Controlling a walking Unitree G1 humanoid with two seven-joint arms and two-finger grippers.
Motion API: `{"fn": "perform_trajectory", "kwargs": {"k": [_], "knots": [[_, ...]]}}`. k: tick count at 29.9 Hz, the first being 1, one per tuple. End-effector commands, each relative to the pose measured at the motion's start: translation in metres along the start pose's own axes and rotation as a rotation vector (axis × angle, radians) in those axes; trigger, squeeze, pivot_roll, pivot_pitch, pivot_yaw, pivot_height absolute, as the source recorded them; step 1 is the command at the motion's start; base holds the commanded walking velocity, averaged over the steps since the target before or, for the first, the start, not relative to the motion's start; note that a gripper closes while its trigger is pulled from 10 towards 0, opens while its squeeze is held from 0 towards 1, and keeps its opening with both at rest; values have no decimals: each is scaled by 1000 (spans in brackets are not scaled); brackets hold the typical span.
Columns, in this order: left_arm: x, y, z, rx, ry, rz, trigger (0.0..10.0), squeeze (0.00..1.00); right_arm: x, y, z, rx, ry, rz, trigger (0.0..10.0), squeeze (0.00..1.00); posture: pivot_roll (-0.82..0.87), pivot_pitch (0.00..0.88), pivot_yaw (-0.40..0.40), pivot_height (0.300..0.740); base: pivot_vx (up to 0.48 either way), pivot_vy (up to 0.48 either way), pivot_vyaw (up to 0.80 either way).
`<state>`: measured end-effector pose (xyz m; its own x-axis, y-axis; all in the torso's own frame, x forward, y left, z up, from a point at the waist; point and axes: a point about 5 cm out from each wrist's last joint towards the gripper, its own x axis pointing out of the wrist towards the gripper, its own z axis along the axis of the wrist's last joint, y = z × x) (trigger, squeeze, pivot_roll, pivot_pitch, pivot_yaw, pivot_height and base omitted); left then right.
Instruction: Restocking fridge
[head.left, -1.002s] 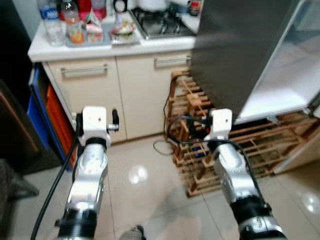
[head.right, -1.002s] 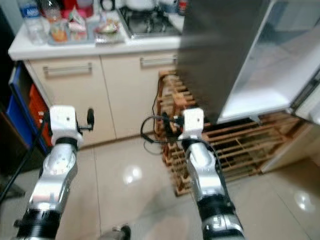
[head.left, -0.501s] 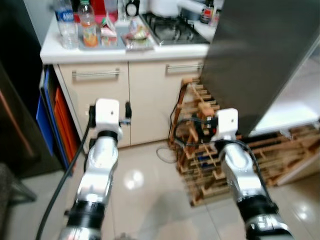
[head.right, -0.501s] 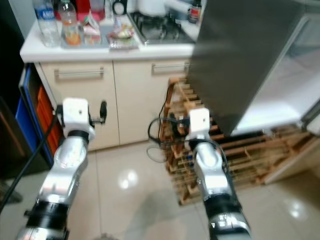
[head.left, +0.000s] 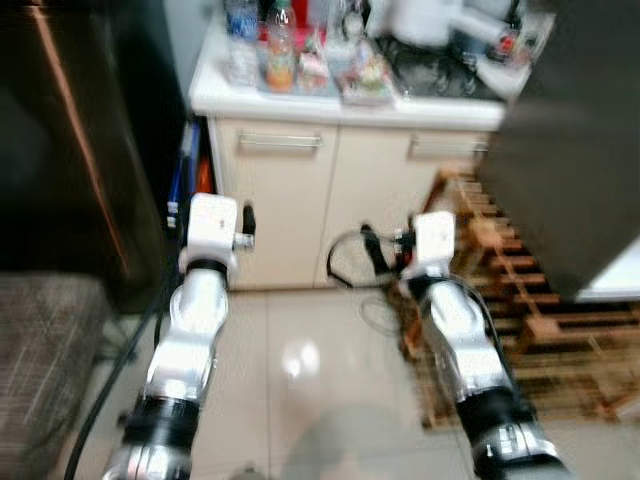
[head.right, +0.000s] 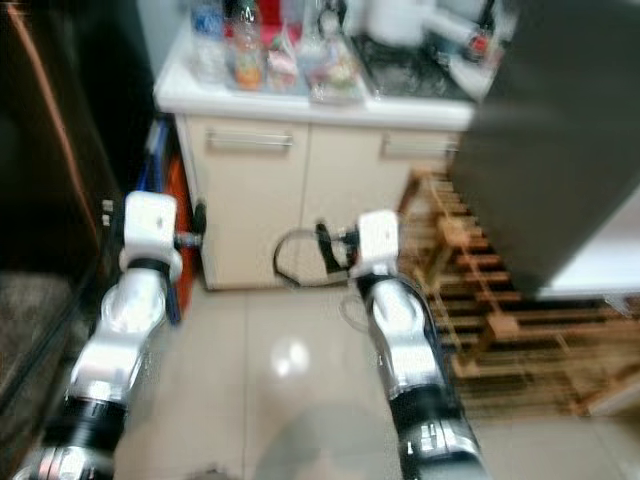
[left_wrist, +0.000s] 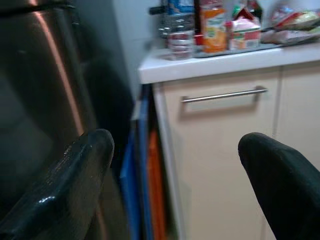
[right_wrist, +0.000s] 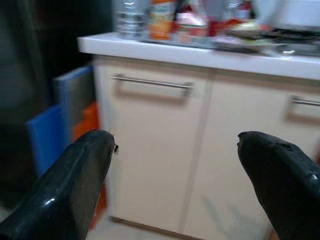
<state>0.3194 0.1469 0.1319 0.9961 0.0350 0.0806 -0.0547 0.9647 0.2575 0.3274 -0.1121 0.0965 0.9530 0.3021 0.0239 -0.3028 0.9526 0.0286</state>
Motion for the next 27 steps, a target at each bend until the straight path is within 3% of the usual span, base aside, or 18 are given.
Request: {"fn": "perform_trajectory", "kwargs": {"k": [1, 10, 15, 27], "knots": [[4, -14, 11, 21, -46, -50, 10000, 0, 3, -4, 0, 12, 7, -15, 10000, 51, 23, 0, -51, 740, 480, 0, 0], [23, -9, 24, -22, -76, -47, 10000, 0, 14, -7, 16, -15, -48, -58, 10000, 24, 2, 0, -29, 740, 480, 0, 0], [28, -6, 33, -15, -129, -64, 10000, 0, 16, -17, 29, -70, -106, -128, 10000, 20, 1, 0, -42, 740, 480, 0, 0], [25, -12, 32, -42, -138, -51, 10000, 0, 17, -22, 29, -72, -102, -138, 10000, 20, -3, 0, -59, 740, 480, 0, 0]]}}
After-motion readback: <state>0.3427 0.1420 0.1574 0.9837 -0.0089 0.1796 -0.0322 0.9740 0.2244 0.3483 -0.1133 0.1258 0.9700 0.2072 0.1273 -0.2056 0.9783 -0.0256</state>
